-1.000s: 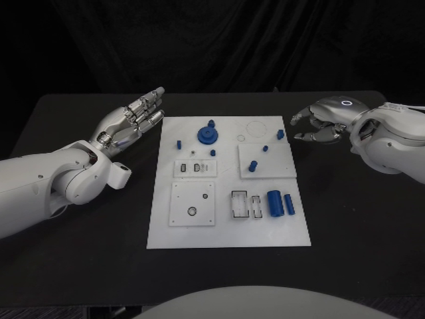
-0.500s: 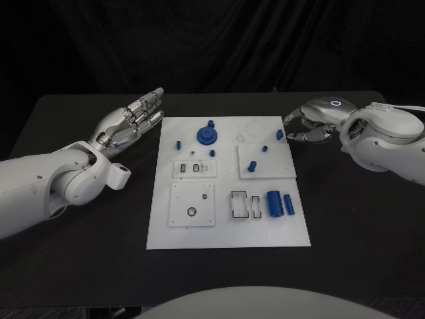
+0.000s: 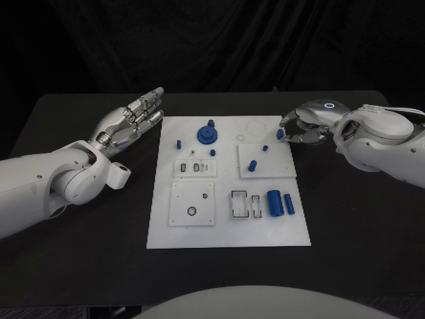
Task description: Assemble the parts on the task board
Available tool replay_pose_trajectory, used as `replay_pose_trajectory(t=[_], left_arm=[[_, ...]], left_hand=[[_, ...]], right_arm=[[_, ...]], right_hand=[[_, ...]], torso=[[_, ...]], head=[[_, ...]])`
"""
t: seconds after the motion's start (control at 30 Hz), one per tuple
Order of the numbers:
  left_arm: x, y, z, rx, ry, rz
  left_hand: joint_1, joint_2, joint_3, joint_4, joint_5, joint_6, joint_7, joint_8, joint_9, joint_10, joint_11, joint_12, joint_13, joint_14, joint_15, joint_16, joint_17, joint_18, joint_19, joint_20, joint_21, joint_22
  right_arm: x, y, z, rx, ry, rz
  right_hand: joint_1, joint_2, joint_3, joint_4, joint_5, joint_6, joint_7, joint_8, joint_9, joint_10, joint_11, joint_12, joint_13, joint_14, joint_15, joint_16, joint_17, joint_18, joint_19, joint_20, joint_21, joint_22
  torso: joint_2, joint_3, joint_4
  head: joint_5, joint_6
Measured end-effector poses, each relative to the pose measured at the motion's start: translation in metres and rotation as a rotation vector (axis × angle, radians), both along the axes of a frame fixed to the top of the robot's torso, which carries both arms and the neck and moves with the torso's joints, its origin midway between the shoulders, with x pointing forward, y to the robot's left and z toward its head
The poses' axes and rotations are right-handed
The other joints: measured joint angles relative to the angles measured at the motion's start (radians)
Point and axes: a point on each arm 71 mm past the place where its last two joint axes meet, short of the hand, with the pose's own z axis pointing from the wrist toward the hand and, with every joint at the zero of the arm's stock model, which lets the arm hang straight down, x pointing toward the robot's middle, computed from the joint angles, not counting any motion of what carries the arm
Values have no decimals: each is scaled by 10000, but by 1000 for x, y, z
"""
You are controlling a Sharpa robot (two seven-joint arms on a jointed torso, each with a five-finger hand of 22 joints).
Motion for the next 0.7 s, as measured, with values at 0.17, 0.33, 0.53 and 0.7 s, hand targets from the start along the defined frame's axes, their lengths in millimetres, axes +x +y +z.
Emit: replay_pose_trajectory(t=[0.17, 0.33, 0.53, 0.7], left_arm=[[0, 0, 0, -2, 6, -7], [0, 0, 0, -10, 15, -22], [0, 0, 0, -13, 16, -26], [-1, 0, 0, -13, 18, -30]], left_hand=[[0, 0, 42, -42, 0, 0, 0, 0, 0, 0, 0, 0, 0, 0, 0, 0, 1, 0, 0, 0, 0, 0], [0, 0, 70, -14, 0, 0, 0, 0, 0, 0, 0, 0, 0, 0, 0, 0, 2, 0, 37, 37, 0, 0], [0, 0, 69, -14, 0, 37, 37, 0, 0, 0, 0, 0, 1, 0, 0, 0, 4, 1, 37, 37, 0, 0], [34, 34, 69, -14, 0, 37, 37, 0, 0, 0, 0, 0, 1, 0, 0, 0, 5, 0, 37, 37, 0, 0]], right_arm=[[1, 1, 0, -9, 3, 12], [2, 2, -1, -27, 14, 5], [4, 3, -1, -71, 49, -2], [5, 5, -3, -103, 100, 13]], right_hand=[[0, 0, 0, 0, -131, 0, 0, 0, -36, 0, 0, 0, 0, 0, 0, 0, 0, 0, 0, 0, 0, 0], [0, 0, 0, 0, -204, 0, 0, 0, -51, 0, 0, 0, 0, 0, 0, 0, 0, 0, 0, 0, 0, 0], [-1, 0, 0, 0, -244, 22, 21, 0, -58, 0, 0, 0, 0, 0, 0, 0, 0, 0, 0, 0, -45, -1], [-1, 0, 0, 0, -317, 71, 71, 0, -67, 0, 0, 0, 0, 0, 0, 0, 0, 0, 0, 0, -82, -1]], torso=[[0, 0, 0], [0, 0, 0], [0, -1, 1], [1, -1, 3]], head=[[-1, -22], [9, -46], [12, -60], [20, -83]])
